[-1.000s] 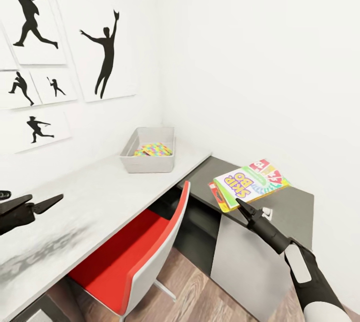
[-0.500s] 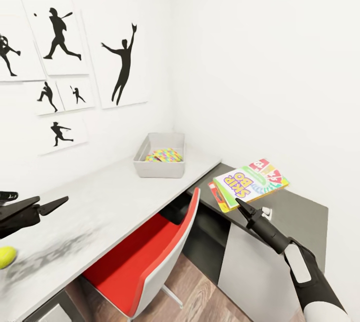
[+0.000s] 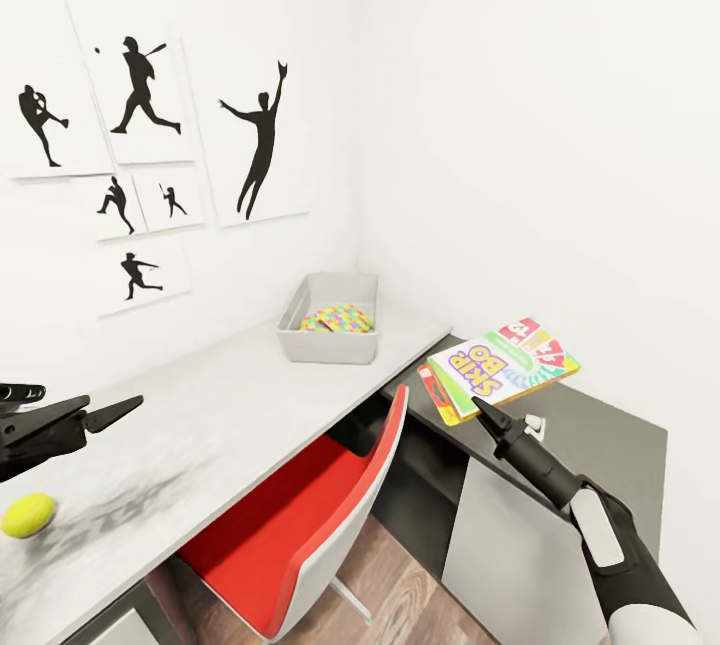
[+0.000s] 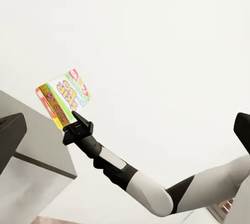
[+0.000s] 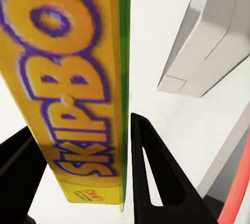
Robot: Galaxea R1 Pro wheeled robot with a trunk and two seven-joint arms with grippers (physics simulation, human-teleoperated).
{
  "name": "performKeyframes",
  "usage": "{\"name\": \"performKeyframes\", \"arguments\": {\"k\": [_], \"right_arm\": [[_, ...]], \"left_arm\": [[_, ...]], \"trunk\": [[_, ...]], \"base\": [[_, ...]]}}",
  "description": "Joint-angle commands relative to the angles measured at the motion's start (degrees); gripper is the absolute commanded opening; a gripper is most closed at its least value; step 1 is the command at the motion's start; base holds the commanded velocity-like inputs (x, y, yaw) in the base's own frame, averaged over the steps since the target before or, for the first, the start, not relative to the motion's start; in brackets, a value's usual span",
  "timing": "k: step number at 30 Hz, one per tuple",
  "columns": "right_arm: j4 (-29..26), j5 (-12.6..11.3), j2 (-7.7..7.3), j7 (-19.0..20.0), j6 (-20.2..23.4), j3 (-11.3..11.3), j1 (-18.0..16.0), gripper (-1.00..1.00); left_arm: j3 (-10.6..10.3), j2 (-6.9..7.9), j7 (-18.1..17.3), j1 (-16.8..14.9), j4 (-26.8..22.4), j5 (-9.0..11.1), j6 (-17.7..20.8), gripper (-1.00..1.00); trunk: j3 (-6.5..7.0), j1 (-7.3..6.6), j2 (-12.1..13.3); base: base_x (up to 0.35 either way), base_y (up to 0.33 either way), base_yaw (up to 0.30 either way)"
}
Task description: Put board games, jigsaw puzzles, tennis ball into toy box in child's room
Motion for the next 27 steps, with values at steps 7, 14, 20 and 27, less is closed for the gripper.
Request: {"name": "performKeyframes", "arguments": {"k": [7,14,20,27], "right_arm": [[-1.20,0.04,-1.67,-1.49,3.02,0.02,-0.04,-1.00],[-5.91,1.21,-3.01,-7.04,10.99,0.24,0.03,-1.00],[-12.09,4.05,-2.88,-10.90,11.84,1.76,-0.03,-1.00],[-14.63,4.30,-3.00,-10.84,11.96,1.81,-0.04,-1.00]], "left_arm": [[-0.02,0.01,-0.04,-0.03,0.00,0.17,0.47,1.00],[-0.14,-0.08,-0.03,-0.04,0.00,0.17,0.45,1.00],[-0.22,-0.15,0.04,-0.05,0.00,0.17,0.38,1.00],[-0.27,-0.18,0.10,-0.05,0.00,0.17,0.38,1.00]], "trunk": [[1.20,-1.54,2.78],[2.45,-3.08,5.59],[3.53,-4.40,8.00],[4.79,-5.94,10.80]], "base": [[0.000,0.000,0.000],[0.000,0.000,0.000],[0.000,0.000,0.000],[0.000,0.000,0.000]]}}
